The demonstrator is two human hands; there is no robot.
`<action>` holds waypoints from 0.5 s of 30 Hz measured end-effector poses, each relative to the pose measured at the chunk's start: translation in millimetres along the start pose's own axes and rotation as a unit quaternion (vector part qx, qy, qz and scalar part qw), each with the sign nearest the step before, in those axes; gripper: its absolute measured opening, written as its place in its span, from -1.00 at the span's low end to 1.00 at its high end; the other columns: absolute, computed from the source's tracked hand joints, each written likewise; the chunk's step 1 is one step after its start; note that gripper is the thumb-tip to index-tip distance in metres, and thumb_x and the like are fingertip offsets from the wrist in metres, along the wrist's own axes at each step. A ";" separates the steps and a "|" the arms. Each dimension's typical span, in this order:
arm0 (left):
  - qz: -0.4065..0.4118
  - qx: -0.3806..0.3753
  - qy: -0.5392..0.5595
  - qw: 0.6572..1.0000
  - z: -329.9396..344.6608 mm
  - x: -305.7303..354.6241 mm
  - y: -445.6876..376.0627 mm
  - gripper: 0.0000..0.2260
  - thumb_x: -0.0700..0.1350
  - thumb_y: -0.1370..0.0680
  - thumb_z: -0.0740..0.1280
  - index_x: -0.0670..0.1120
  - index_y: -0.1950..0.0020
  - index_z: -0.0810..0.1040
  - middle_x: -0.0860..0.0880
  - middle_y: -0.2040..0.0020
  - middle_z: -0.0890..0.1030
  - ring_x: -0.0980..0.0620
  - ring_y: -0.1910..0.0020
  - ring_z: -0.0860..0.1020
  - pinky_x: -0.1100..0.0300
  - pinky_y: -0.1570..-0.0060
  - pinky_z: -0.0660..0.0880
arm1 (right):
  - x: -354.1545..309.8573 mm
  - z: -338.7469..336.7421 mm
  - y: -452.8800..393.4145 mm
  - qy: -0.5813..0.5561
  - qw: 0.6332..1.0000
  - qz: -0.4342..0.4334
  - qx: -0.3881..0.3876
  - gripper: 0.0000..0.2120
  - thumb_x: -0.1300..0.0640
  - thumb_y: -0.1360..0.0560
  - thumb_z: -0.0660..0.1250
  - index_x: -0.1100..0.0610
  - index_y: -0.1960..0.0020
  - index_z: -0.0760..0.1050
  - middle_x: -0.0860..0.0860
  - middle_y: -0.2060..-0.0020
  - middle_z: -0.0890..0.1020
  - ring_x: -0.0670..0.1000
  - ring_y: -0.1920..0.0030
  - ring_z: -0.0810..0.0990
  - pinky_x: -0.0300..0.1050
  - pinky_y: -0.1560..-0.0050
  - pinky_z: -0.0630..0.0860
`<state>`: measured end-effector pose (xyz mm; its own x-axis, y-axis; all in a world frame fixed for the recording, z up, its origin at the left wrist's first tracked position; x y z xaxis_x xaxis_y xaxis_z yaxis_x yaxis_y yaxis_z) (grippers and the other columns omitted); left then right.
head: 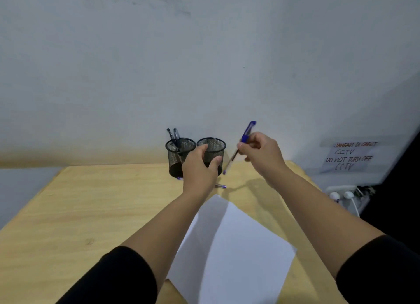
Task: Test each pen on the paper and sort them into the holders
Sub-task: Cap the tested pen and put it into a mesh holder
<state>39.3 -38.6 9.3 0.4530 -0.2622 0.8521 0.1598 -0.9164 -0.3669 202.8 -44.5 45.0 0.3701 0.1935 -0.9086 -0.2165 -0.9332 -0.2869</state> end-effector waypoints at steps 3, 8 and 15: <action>0.001 0.004 -0.044 0.999 21.1 -6.2 -14.5 -0.52 -0.03 -0.51 0.32 -0.13 -0.39 0.33 -0.08 -0.39 0.39 0.00 -0.40 0.29 0.21 -0.35 0.17 | -0.9 -9.7 -29.5 -0.058 0.996 -0.004 0.072 -0.70 0.22 -0.45 0.35 0.04 -0.12 0.36 0.04 0.27 0.64 0.06 0.16 0.64 0.00 0.00 0.57; 0.013 0.020 -0.088 0.996 44.7 -21.1 -31.3 -0.47 -0.05 -0.53 0.29 -0.16 -0.44 0.23 -0.11 -0.48 0.21 0.00 -0.49 0.12 0.24 -0.42 0.04 | 5.6 -5.3 -64.4 -0.091 0.988 -0.009 0.122 -0.38 0.26 -0.45 0.35 -0.11 -0.37 0.18 0.08 0.23 0.65 0.06 0.09 0.64 0.02 -0.15 0.54; -0.016 0.043 -0.091 0.995 59.5 -43.0 -45.1 -0.43 -0.04 -0.55 0.25 -0.21 -0.46 0.14 -0.11 -0.51 0.15 0.01 -0.50 0.09 0.28 -0.42 0.00 | 37.2 25.1 -89.5 -0.039 0.994 0.014 0.101 -0.48 0.26 -0.48 0.30 -0.09 -0.34 0.24 0.15 0.20 0.66 0.05 0.11 0.64 -0.02 -0.06 0.55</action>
<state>64.8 32.0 -33.0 0.5962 -0.1663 0.7854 0.2476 -0.8925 -0.3770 213.3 53.9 29.3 0.2922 0.1983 -0.9356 -0.4057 -0.8602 -0.3090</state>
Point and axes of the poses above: each hand's wrist, its own y-axis away from the middle knuckle, its own z-axis out of the palm, x = y × z, the point moved 6 cm from there along -y, towards the middle knuckle
